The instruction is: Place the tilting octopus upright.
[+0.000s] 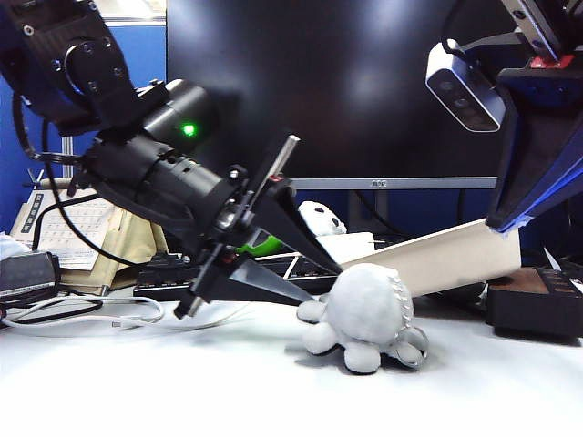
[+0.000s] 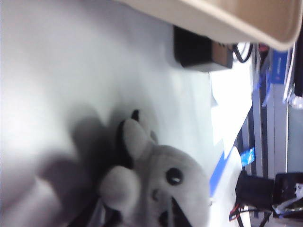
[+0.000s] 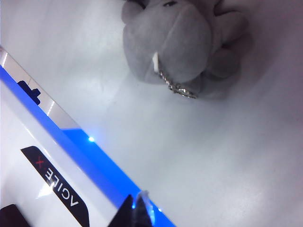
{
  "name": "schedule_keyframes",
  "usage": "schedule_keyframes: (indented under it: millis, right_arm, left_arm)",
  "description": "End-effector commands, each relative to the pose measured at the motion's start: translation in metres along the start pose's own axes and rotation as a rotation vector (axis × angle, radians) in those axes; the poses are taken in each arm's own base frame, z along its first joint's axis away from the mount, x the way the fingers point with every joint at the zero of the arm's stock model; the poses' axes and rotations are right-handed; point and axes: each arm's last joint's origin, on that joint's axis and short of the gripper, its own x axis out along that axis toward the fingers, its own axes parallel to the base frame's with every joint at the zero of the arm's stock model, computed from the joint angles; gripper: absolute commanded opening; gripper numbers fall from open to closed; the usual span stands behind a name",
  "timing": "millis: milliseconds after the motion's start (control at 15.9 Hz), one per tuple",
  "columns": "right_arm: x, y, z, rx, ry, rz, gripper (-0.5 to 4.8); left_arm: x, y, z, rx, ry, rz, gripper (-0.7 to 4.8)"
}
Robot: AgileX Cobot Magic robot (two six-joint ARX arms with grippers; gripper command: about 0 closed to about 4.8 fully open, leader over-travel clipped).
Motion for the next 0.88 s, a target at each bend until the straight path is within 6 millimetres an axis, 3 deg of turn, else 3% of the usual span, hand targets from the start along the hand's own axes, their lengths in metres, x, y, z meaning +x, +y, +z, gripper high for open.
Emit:
schedule_keyframes:
  millis: [63, 315, 566, 692, 881]
  right_arm:
    - [-0.001, 0.001, 0.001, -0.016, -0.015, 0.010, -0.01]
    - [-0.001, 0.001, 0.002, -0.027, -0.022, 0.010, -0.01]
    - [-0.001, 0.001, 0.002, -0.035, -0.026, 0.010, -0.01]
    - [-0.001, 0.001, 0.003, -0.041, -0.028, 0.010, -0.01]
    - [-0.001, 0.002, 0.004, -0.052, -0.045, 0.039, -0.01]
  left_arm:
    - [-0.009, 0.004, 0.003, -0.020, -0.006, -0.001, 1.85]
    - [-0.011, 0.000, 0.002, 0.021, 0.017, -0.049, 1.84]
    - [-0.025, -0.022, 0.005, 0.109, -0.002, -0.118, 1.84]
    - [-0.039, -0.041, 0.007, 0.180, -0.052, -0.144, 1.84]
    - [-0.079, -0.090, 0.002, 0.339, -0.164, -0.207, 1.84]
